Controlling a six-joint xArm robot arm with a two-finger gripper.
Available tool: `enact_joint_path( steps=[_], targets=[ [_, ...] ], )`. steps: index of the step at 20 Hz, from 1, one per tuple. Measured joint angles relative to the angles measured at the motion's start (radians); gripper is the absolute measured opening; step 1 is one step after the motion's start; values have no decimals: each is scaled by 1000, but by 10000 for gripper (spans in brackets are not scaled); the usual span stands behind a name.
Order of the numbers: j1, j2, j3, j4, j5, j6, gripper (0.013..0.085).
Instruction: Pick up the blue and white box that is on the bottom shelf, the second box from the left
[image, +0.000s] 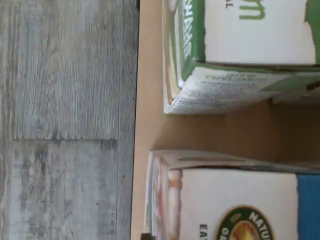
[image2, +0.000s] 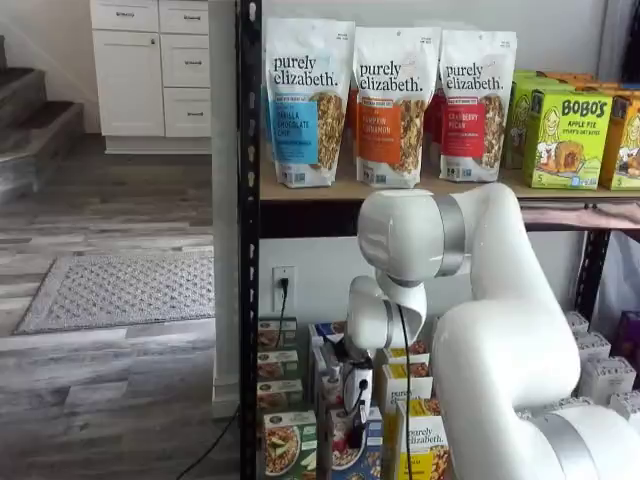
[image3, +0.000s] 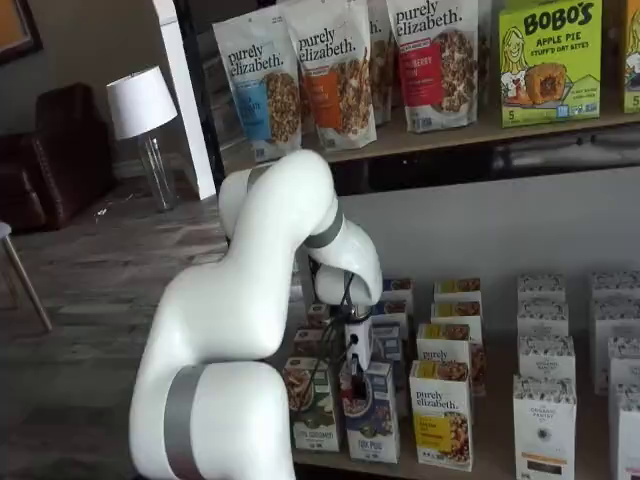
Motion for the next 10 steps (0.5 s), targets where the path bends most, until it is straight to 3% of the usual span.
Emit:
enact_joint_path(
  steps=[2,10],
  targets=[
    [0,3,-6,1,3,-1,650],
    [-1,10,-16,-13,10,11,650]
  ],
)
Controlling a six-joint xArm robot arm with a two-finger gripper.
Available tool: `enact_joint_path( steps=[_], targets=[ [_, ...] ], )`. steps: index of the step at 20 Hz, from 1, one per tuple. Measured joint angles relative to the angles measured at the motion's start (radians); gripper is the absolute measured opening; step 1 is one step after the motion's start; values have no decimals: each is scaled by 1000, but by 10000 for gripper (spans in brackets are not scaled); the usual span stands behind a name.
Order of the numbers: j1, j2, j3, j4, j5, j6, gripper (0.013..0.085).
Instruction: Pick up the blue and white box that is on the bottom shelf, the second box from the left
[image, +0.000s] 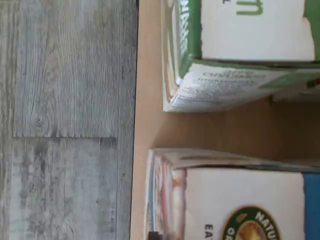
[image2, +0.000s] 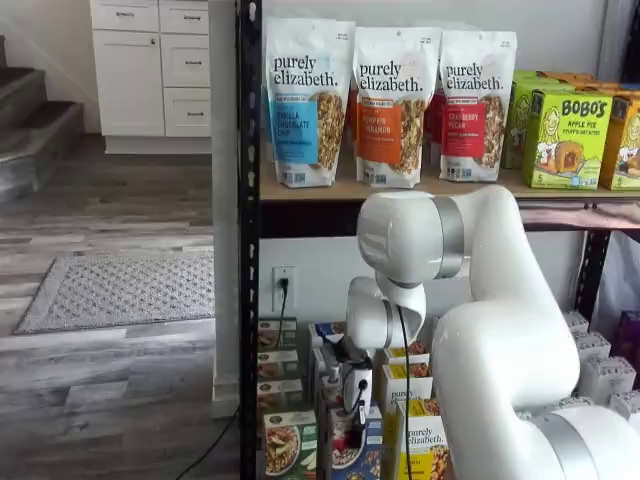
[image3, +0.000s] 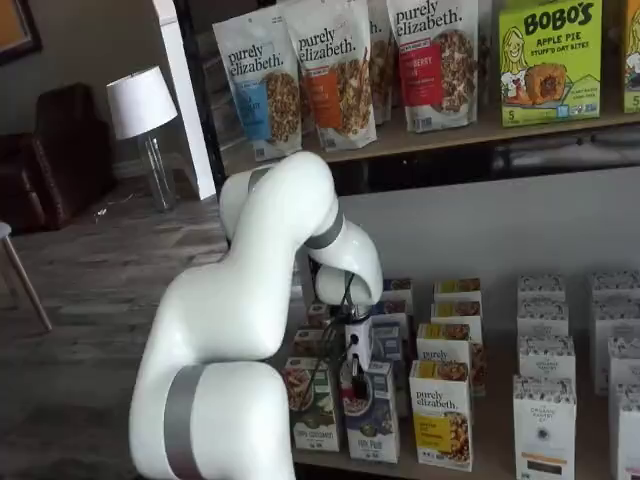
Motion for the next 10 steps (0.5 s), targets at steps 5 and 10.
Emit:
enact_joint_path(
  steps=[5,10],
  targets=[
    [-2,0,3,-3,-2,0,650],
    [-2,-2,6,6,-2,-7,650]
  ],
)
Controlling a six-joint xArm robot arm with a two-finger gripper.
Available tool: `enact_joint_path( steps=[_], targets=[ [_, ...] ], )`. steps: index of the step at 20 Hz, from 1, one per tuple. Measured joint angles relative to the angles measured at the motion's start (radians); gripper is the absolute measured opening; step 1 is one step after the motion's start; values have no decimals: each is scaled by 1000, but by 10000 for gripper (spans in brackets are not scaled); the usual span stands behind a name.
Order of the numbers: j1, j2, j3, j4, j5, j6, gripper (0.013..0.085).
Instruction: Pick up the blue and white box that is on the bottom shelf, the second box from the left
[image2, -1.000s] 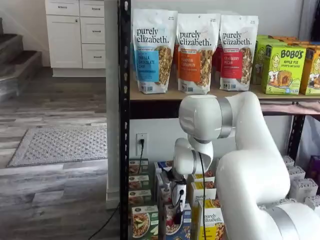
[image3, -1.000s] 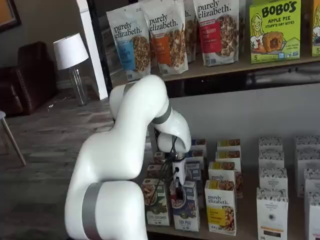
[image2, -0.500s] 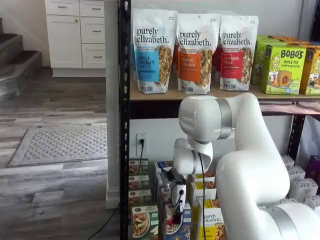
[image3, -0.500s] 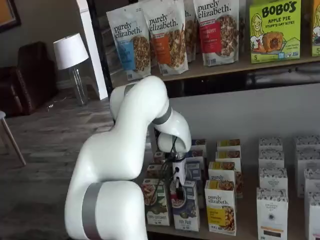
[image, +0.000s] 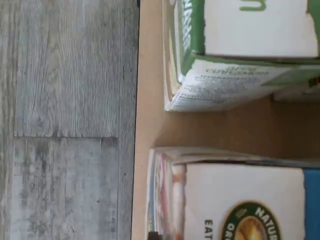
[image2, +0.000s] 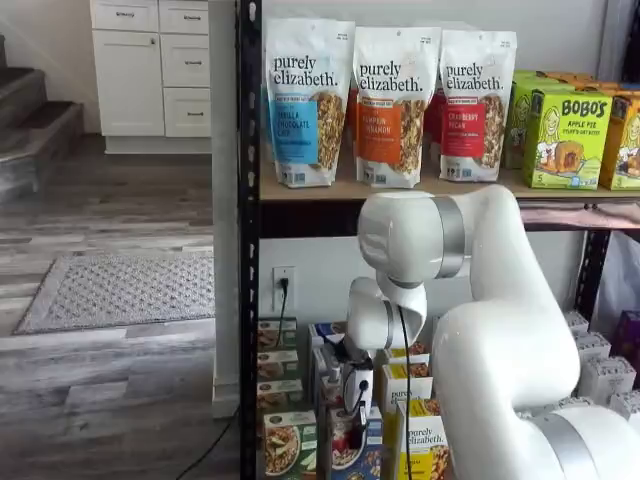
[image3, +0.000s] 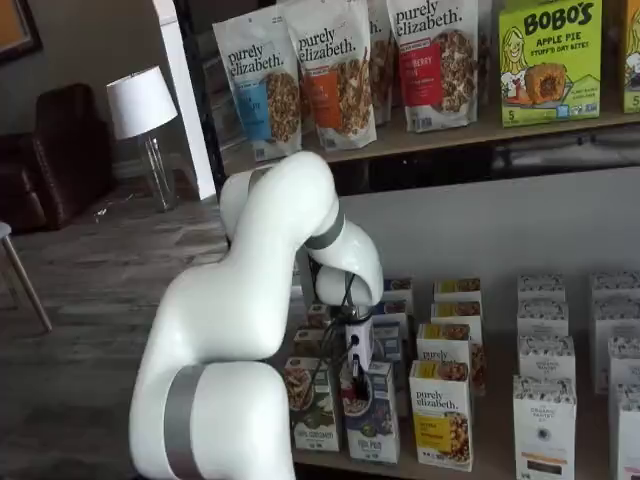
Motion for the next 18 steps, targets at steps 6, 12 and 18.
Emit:
enact_joint_path(
  steps=[6,12,18],
  targets=[
    [3,0,-1,-5,5,7,530],
    [5,-5,4,-11,14,15,490],
    [10,-49,70,-7,2,15,490]
  ],
)
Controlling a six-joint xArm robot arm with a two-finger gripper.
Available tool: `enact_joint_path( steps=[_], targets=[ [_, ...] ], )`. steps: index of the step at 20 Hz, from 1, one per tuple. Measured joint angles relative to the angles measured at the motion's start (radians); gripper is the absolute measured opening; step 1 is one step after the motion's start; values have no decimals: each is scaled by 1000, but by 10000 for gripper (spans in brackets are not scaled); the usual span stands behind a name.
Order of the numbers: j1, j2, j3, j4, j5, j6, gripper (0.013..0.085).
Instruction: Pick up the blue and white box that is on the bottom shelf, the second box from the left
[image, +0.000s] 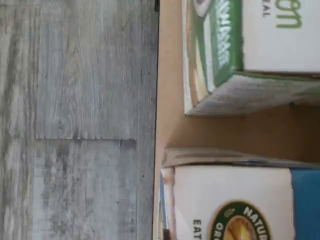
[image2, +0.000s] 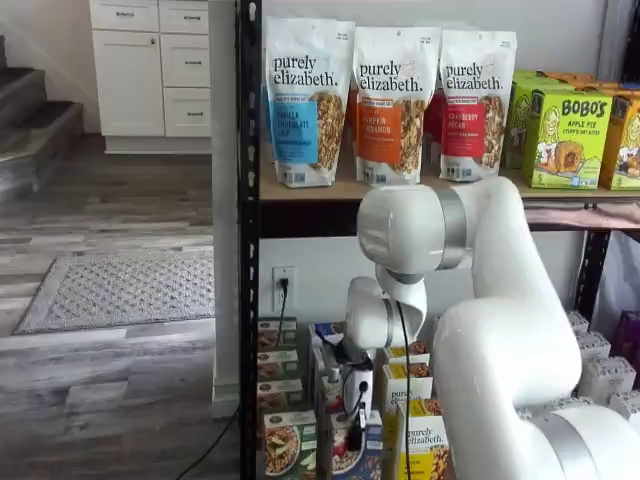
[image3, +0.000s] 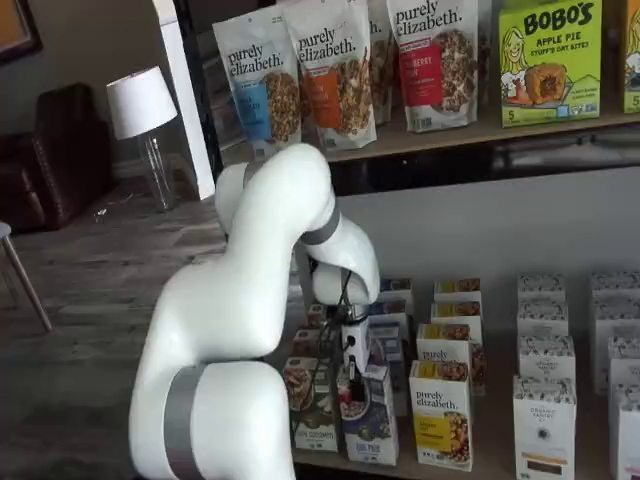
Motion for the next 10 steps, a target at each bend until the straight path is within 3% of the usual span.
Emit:
enact_joint_path(
  steps=[10],
  targets=[
    [4,-147,232,24,-101,-23,490]
  ],
)
